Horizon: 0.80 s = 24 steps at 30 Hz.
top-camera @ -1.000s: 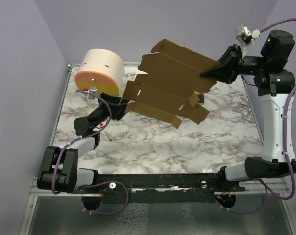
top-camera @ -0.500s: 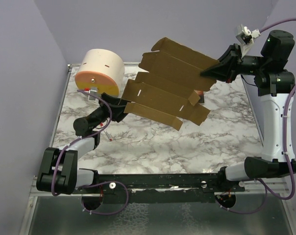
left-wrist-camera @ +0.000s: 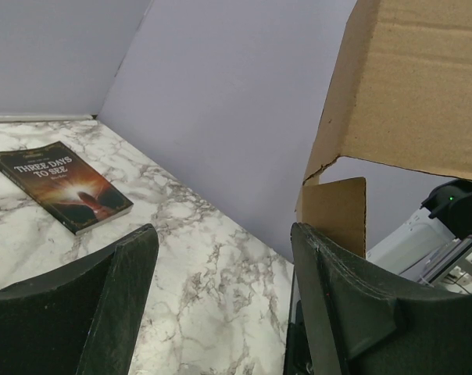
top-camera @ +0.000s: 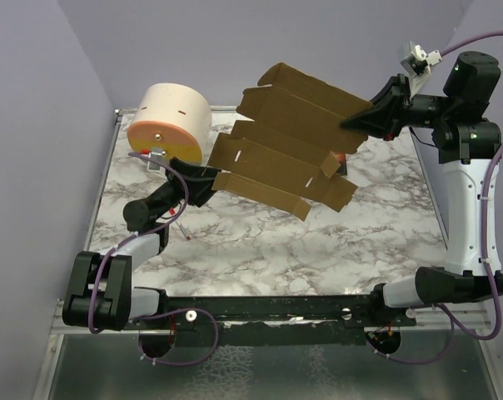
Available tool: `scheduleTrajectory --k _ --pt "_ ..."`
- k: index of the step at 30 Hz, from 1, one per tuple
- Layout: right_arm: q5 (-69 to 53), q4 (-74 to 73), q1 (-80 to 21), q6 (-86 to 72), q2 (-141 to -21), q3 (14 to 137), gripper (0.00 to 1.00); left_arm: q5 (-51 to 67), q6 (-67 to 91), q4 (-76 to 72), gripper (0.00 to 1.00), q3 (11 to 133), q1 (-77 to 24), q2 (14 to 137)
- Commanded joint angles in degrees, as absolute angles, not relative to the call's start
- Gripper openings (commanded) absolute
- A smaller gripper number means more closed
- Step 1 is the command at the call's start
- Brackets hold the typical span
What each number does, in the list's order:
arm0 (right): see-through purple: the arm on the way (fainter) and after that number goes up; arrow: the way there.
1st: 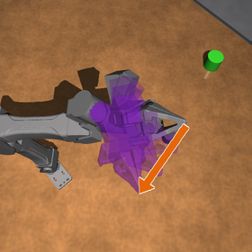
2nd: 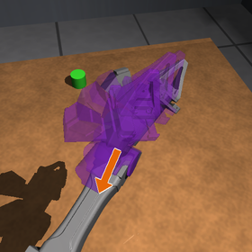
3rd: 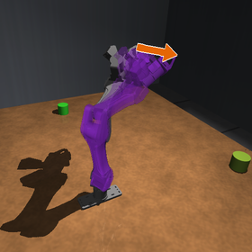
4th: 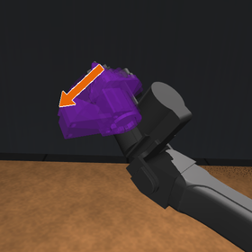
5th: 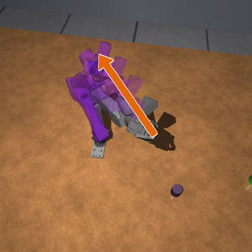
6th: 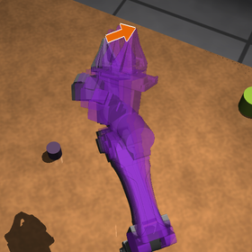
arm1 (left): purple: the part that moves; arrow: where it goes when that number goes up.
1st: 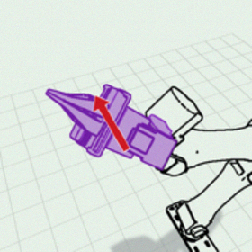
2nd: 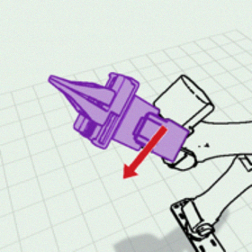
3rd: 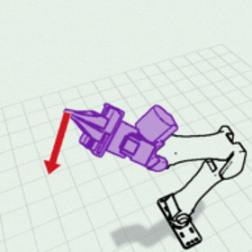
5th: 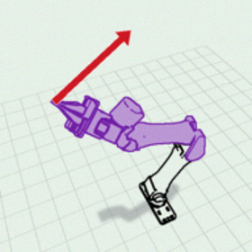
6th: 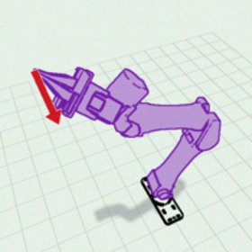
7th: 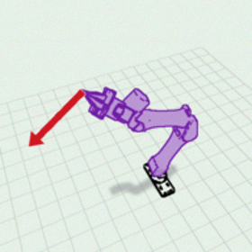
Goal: Fold the paper box
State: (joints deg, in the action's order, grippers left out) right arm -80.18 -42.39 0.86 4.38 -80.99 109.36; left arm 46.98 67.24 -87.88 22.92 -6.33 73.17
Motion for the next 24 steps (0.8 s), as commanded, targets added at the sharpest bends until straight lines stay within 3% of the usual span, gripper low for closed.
scheduleTrajectory --k 1,24 --pt "-78.9 -42.6 1.2 4.9 -79.6 108.8 0.01 46.6 67.7 -102.3 0.72 22.6 -6.1 71.5" --pt "-78.1 -42.6 1.3 5.6 -79.6 108.0 0.01 48.4 69.6 -102.4 0.74 23.0 -5.1 68.9"
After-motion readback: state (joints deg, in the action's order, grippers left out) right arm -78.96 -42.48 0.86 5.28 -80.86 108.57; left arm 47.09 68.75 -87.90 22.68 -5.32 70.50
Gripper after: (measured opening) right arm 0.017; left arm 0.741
